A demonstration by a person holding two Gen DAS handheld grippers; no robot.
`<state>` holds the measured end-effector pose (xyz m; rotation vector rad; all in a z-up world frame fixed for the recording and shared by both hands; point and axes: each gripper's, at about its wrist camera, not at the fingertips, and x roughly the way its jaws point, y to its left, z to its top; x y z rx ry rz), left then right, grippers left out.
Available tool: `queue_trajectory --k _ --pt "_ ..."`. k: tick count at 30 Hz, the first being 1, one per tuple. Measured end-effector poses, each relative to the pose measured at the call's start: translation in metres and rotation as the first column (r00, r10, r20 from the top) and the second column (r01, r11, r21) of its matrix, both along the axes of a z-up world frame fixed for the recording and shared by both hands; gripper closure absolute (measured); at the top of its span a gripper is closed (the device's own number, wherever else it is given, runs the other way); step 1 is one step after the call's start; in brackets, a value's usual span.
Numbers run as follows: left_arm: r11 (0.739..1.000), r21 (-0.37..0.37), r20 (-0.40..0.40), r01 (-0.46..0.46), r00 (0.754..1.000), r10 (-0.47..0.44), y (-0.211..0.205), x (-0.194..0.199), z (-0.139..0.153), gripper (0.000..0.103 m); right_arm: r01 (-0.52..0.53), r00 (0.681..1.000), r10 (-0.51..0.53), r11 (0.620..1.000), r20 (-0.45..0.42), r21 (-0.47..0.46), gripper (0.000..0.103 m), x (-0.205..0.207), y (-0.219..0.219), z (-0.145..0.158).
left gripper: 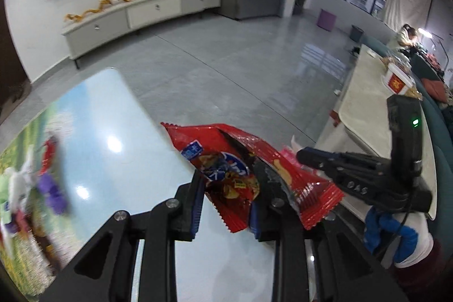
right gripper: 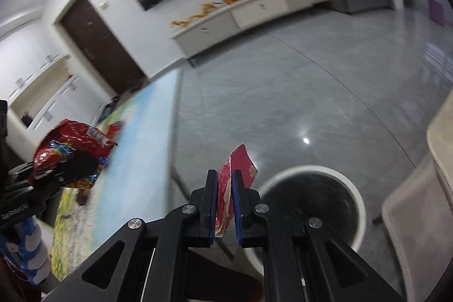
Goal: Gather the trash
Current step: 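Carry both items over the trash bin and open both tools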
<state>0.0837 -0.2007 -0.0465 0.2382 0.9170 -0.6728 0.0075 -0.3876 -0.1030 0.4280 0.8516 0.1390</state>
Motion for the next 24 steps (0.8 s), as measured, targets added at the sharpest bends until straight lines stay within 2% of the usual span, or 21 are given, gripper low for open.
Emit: queue_trajectory --k 3,5,7,9,16,24 --pt "0.999 -0.014 -0.039 0.033 0.999 -0.033 -0.024 -0.001 -0.009 0.069 0.037 0.998 -0.037 0.999 -0.044 0.01 0.09 0.0 -0.02 -0.017" --pt "0.999 -0.025 -0.067 0.044 0.997 -0.046 -0.036 0.002 -0.017 0.051 0.069 0.995 -0.068 0.998 -0.073 0.004 0.086 -0.002 -0.031 -0.028" --pt "0.998 -0.039 -0.083 0.05 0.995 -0.053 -0.044 0.004 -0.02 0.047 0.096 0.992 -0.095 0.995 -0.088 0.007 0.072 -0.004 -0.04 -0.032" --pt "0.997 -0.052 -0.098 0.058 0.993 -0.063 -0.051 0.004 -0.022 0.046 0.127 0.988 -0.126 0.992 -0.094 0.001 0.056 -0.01 -0.051 -0.034" --pt "0.997 -0.056 -0.077 0.045 0.996 -0.05 -0.046 0.003 -0.015 0.046 0.176 0.981 -0.177 0.984 -0.082 -0.018 0.055 -0.021 -0.067 -0.018" --pt "0.996 -0.035 0.044 -0.079 0.996 0.08 0.005 -0.01 0.013 0.046 0.12 0.993 -0.12 0.992 -0.01 -0.047 0.053 -0.022 -0.039 0.016"
